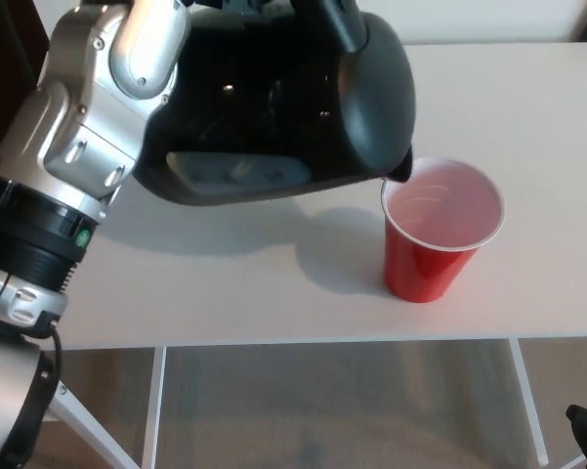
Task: The robot walk towards a table in front and uses its left hand to pick up the pot from the base and pour water to the cup on the right hand side
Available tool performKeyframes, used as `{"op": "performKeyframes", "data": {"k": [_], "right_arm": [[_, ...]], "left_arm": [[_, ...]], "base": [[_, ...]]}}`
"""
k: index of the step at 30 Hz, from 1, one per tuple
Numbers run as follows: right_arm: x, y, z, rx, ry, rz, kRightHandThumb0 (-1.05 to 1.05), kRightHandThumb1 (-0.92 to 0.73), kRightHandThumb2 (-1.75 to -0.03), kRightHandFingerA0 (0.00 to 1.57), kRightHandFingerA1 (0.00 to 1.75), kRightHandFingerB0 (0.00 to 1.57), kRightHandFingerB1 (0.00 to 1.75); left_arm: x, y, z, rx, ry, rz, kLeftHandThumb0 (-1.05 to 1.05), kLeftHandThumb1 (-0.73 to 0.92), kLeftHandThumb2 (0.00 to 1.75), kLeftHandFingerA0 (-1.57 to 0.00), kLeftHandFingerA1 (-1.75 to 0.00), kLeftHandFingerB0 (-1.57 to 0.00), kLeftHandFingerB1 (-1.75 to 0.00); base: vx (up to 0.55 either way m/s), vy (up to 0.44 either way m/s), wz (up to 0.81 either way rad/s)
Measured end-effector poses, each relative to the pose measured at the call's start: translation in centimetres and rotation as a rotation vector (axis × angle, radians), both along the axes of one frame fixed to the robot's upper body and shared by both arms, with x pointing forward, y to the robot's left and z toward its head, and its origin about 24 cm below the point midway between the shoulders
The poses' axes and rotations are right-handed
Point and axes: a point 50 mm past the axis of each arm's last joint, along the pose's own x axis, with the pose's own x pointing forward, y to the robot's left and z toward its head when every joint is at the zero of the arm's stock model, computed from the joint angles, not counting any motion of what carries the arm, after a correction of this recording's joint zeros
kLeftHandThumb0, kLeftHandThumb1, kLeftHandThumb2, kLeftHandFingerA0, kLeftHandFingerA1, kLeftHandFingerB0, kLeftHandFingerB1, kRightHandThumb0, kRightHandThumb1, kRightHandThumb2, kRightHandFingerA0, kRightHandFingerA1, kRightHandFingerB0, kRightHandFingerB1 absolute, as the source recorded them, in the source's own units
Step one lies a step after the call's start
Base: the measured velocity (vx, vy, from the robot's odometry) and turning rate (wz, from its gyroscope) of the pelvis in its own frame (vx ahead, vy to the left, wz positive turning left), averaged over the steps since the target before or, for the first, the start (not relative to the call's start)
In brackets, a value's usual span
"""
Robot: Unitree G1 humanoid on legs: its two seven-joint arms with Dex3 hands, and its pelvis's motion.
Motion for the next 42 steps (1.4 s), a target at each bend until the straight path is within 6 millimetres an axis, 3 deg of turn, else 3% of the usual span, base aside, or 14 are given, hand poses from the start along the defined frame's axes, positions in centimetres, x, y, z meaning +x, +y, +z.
{"op": "performKeyframes", "data": {"k": [9, 11, 21, 28, 29, 34, 37, 38, 39, 42], "right_arm": [[0.3, 0.1, 0.1, -0.008, -0.003, 0.010, -0.03, -0.52, -0.93, 0.30, 0.57, 0.21, 0.52], [0.5, 0.2, 0.2, -0.011, -0.006, 0.011, -0.04, -0.51, -0.93, 0.36, 0.61, 0.19, 0.51], [0.8, 0.1, 0.4, -0.015, -0.015, 0.014, -0.05, -0.51, -0.92, 0.29, 0.57, 0.19, 0.51], [0.8, 0.1, 0.4, -0.018, -0.015, 0.016, -0.05, -0.51, -0.93, 0.27, 0.56, 0.17, 0.50], [0.8, 0.1, 0.4, -0.019, -0.015, 0.016, -0.06, -0.51, -0.93, 0.27, 0.56, 0.17, 0.50], [1.0, 0.1, 0.5, -0.020, -0.018, 0.021, -0.06, -0.51, -0.93, 0.27, 0.56, 0.17, 0.50], [1.0, 0.1, 0.5, -0.022, -0.018, 0.020, -0.05, -0.50, -0.92, 0.30, 0.57, 0.17, 0.50], [1.0, 0.1, 0.6, -0.023, -0.019, 0.019, -0.05, -0.50, -0.92, 0.30, 0.57, 0.18, 0.50], [1.0, 0.1, 0.6, -0.024, -0.019, 0.019, -0.05, -0.49, -0.92, 0.30, 0.57, 0.17, 0.50], [1.2, 0.1, 0.7, -0.025, -0.023, 0.019, -0.05, -0.50, -0.92, 0.28, 0.56, 0.17, 0.50]], "left_arm": [[0.1, -0.5, 0.4, 0.167, -0.130, -0.015, -0.27, 0.61, 0.58, -0.87, -1.75, -0.61, -1.75], [0.0, -0.7, 0.7, 0.198, -0.169, -0.024, -0.29, 0.64, 0.59, -0.88, -1.75, -0.61, -1.75], [-0.4, -1.8, 1.6, 0.287, -0.308, -0.092, -0.30, 0.65, 0.59, -0.83, -1.75, -0.58, -1.75], [-0.8, -2.6, 2.6, 0.312, -0.383, -0.123, -0.30, 0.61, 0.58, -0.92, -1.75, -0.59, -1.75], [-0.8, -2.8, 2.8, 0.314, -0.394, -0.127, -0.31, 0.57, 0.58, -0.95, -1.75, -0.68, -1.65], [-1.2, -3.9, 3.8, 0.315, -0.440, -0.157, -0.31, 0.57, 0.58, -0.95, -1.75, -0.68, -1.65], [-1.3, -4.2, 3.9, 0.314, -0.452, -0.166, -0.25, 0.54, 0.57, -0.83, -1.75, -0.73, -1.62], [-1.3, -4.4, 4.1, 0.312, -0.461, -0.172, -0.26, 0.54, 0.57, -0.84, -1.75, -0.75, -1.60], [-1.4, -4.5, 4.2, 0.311, -0.468, -0.175, -0.26, 0.55, 0.60, -0.93, -1.75, -0.83, -1.45], [-1.4, -4.7, 4.7, 0.315, -0.502, -0.179, -0.26, 0.56, 0.62, -0.97, -1.75, -0.82, -1.49]], "base": [[0.00, 0.000, 0.00], [0.00, 0.000, 0.00], [0.00, 0.000, 0.00], [0.00, 0.000, 0.00], [0.00, 0.000, 0.00], [0.00, 0.000, 0.00], [0.00, 0.000, 0.00], [0.00, 0.000, 0.00], [0.00, 0.000, 0.00], [0.00, 0.000, 0.00]]}}
